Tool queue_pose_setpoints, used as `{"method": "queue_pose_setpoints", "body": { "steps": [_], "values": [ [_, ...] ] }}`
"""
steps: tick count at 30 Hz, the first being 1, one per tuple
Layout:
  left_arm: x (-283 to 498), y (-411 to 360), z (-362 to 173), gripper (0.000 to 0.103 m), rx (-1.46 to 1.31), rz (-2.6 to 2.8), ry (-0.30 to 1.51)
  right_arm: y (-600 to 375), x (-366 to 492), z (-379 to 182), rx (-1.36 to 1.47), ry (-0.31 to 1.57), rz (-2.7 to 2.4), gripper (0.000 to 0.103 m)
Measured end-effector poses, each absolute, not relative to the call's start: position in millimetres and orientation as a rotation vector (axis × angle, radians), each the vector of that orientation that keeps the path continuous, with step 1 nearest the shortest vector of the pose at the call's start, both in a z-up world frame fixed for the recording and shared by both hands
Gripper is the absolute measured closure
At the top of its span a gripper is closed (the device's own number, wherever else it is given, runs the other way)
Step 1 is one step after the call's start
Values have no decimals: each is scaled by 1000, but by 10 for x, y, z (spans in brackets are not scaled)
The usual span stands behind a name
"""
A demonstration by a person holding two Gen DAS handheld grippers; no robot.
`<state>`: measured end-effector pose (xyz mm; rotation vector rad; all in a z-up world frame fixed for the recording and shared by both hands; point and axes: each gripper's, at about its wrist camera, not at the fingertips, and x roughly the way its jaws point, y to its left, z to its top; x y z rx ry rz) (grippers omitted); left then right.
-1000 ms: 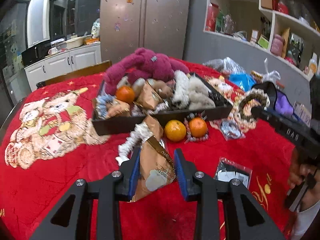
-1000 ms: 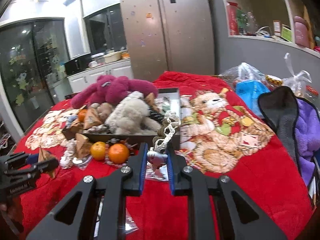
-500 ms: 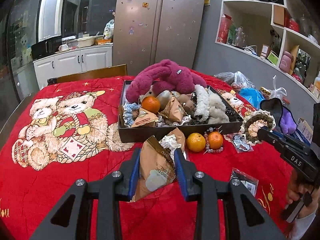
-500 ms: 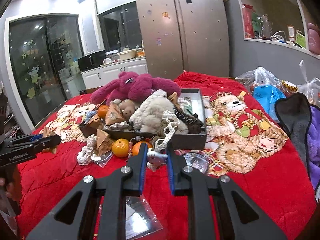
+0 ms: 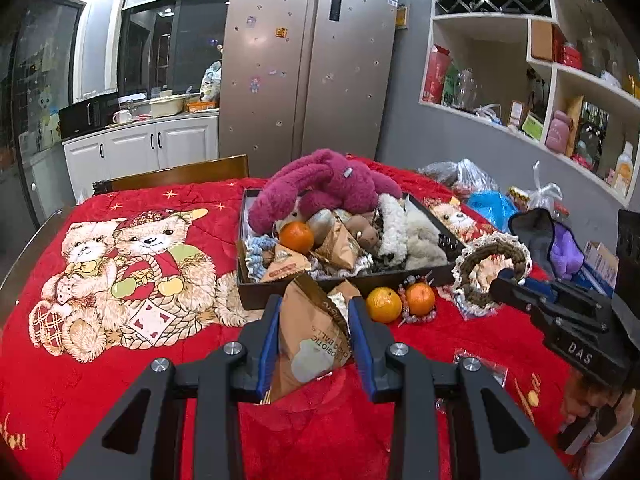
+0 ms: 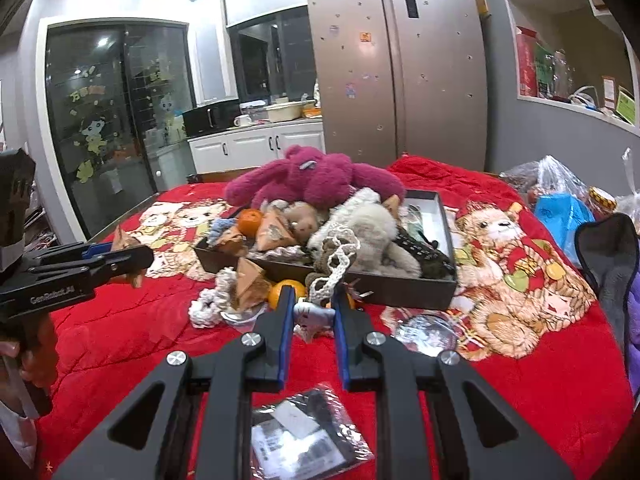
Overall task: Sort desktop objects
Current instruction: 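Carry the pastry packet over the black box with left tool while right tool carries the rope toy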
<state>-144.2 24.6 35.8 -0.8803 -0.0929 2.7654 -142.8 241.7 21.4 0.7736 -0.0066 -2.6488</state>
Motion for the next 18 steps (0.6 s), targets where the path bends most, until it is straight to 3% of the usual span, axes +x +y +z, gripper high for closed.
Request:
{"method": "queue_pose_setpoints", "body": {
  "steps": [3, 18],
  "values": [
    [-1517, 190, 385, 69, -900, 2748, -160, 2319, -1470, 279, 776, 8, -2632, 84],
    [-1827, 56, 1044, 69, -865, 2809, -120, 1837, -1843, 1008, 693, 113, -2611, 84]
  ]
}}
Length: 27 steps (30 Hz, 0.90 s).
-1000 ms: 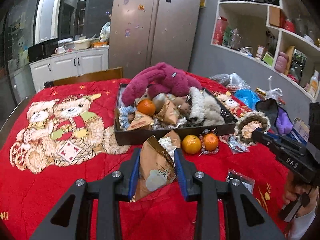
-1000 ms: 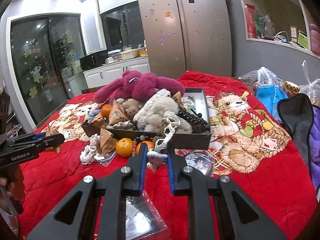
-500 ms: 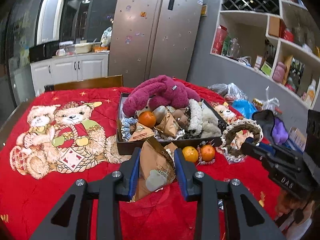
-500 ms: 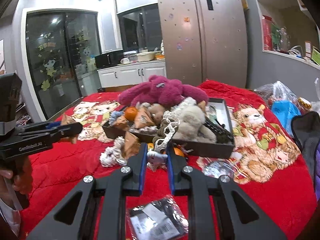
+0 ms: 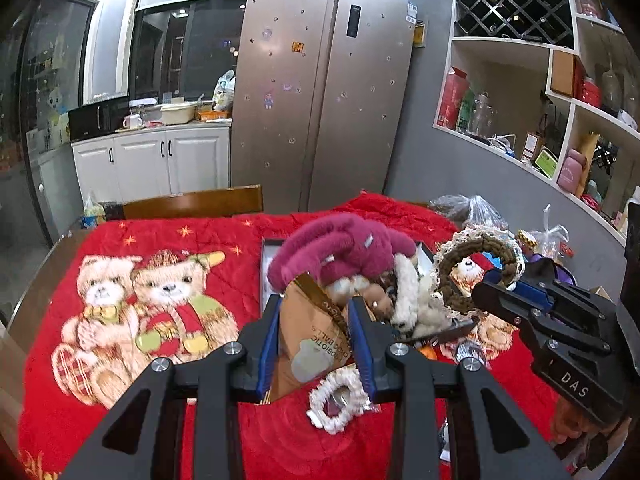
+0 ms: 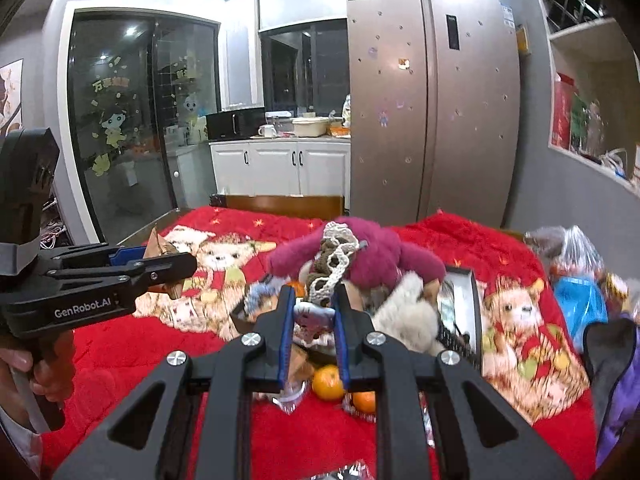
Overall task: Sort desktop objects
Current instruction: 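Carry the pastry packet over the black box with left tool while right tool carries the rope toy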
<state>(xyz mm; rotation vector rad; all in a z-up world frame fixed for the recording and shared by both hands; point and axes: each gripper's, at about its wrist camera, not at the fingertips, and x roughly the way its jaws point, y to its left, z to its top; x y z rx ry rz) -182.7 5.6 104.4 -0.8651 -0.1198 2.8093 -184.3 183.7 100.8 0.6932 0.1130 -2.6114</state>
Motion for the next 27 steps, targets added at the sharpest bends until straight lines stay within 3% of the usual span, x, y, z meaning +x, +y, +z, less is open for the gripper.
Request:
{"method": "queue_pose_setpoints", "body": {
  "steps": [9, 21, 27],
  "values": [
    [-2241, 120, 1069, 69, -889, 2782, -108, 1754, -2155, 1142, 675, 112, -2630, 84],
    [-2938, 530, 287, 69, -1026, 2707, -45, 1886, -2867, 544, 831, 114, -2634, 84],
    [-3045, 571, 167, 69, -1037, 2706, 15, 2056, -3088, 315, 929, 61, -2633, 84]
  ]
}}
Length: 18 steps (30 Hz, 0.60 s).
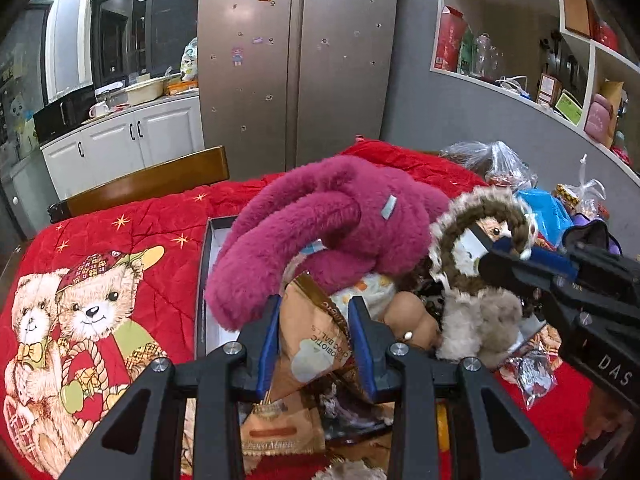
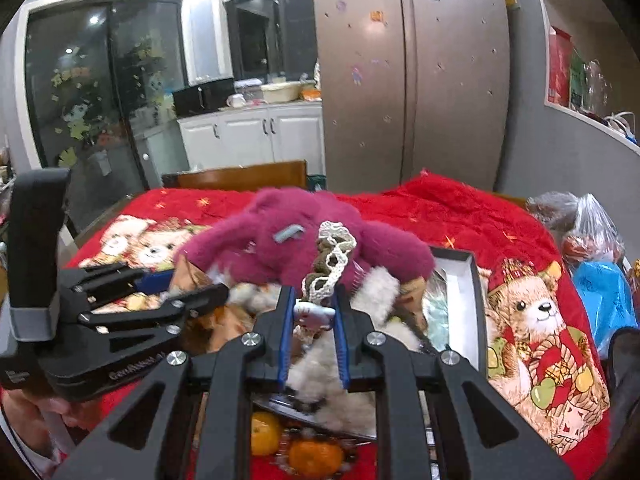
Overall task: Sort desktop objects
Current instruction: 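Carry the pastry packet over the black box with left tool while right tool carries the rope toy, then lower both held items into the black box and open both tools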
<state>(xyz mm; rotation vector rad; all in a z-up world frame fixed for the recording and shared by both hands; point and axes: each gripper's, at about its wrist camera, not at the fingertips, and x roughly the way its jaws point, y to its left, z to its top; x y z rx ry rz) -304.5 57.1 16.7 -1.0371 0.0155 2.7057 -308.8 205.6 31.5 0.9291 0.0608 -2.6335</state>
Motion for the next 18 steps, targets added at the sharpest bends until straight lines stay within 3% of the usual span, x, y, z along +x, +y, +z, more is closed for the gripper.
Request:
{"method": "queue_pose_setpoints", "body": {
  "steps": [18],
  "values": [
    [-3143, 491, 64, 67, -1087, 2693, -45, 1970, -3159, 92, 992, 70, -2594, 84]
  ]
}}
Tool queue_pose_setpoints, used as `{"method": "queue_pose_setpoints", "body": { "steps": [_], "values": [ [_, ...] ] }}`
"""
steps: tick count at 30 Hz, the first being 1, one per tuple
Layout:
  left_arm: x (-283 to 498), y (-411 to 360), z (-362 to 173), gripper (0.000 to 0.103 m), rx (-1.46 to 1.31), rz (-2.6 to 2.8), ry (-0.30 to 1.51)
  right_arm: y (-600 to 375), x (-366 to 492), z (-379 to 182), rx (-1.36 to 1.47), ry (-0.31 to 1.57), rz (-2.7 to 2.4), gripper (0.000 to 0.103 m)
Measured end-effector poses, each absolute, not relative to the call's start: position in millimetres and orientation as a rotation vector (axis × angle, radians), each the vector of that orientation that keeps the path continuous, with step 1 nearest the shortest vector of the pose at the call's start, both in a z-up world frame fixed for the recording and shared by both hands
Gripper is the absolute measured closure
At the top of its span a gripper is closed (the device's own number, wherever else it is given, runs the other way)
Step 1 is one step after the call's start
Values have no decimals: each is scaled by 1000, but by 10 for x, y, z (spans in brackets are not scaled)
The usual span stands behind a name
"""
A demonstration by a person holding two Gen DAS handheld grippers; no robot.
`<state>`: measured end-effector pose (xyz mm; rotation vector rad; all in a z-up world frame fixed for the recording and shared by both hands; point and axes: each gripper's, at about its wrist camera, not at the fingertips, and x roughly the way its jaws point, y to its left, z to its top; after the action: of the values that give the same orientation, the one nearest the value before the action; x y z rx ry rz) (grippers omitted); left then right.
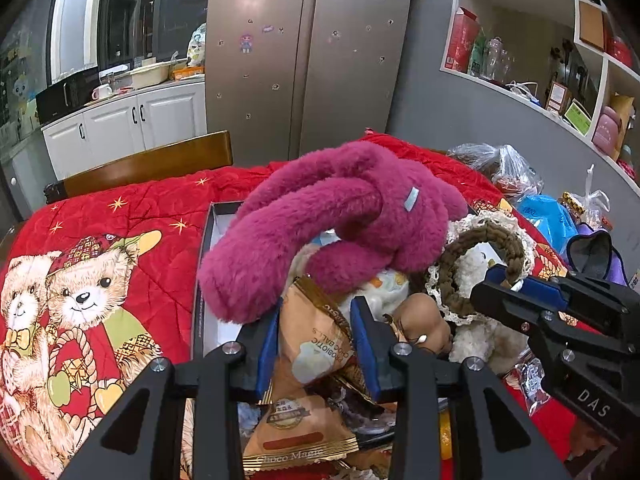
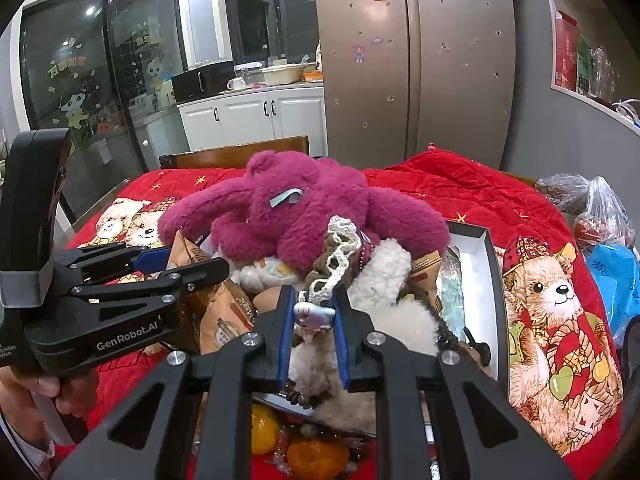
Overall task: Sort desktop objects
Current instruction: 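Lower both held items into the black box and open both tools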
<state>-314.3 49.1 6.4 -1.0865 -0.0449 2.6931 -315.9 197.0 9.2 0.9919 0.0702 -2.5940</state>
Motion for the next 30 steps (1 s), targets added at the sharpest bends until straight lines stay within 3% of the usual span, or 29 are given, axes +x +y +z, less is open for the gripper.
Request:
{"method": "queue_pose_setpoints", "body": {
  "steps": [13, 15, 16, 18, 20, 24, 30],
  "values": [
    [-3139, 503, 78, 66, -1085, 2682, -45, 1950, -3165, 64, 997, 55, -2579, 84],
    [-3138, 496, 87, 56, -1090, 2679, -53, 1969, -3159, 84, 986, 34, -2570, 83],
    [-3138, 490, 93, 52, -1093, 2683, -59, 1992, -3162, 98, 984, 16, -2564, 80],
    [-3129, 460, 118, 35, -1091, 2692, -90, 2029, -3156, 121, 973, -10, -2566, 58],
    [-3120, 402, 143, 25, -1085, 2673, -158, 2082, -3145, 173, 954, -43, -2550, 47],
    [-3109, 313, 196, 23, -1073, 2631, -261, 2220, -3112, 302, 906, -121, -2560, 20],
    [-3045, 331, 328, 23, -1018, 2681, -195, 2375, -3108, 429, 875, -190, -2584, 12]
  ]
}}
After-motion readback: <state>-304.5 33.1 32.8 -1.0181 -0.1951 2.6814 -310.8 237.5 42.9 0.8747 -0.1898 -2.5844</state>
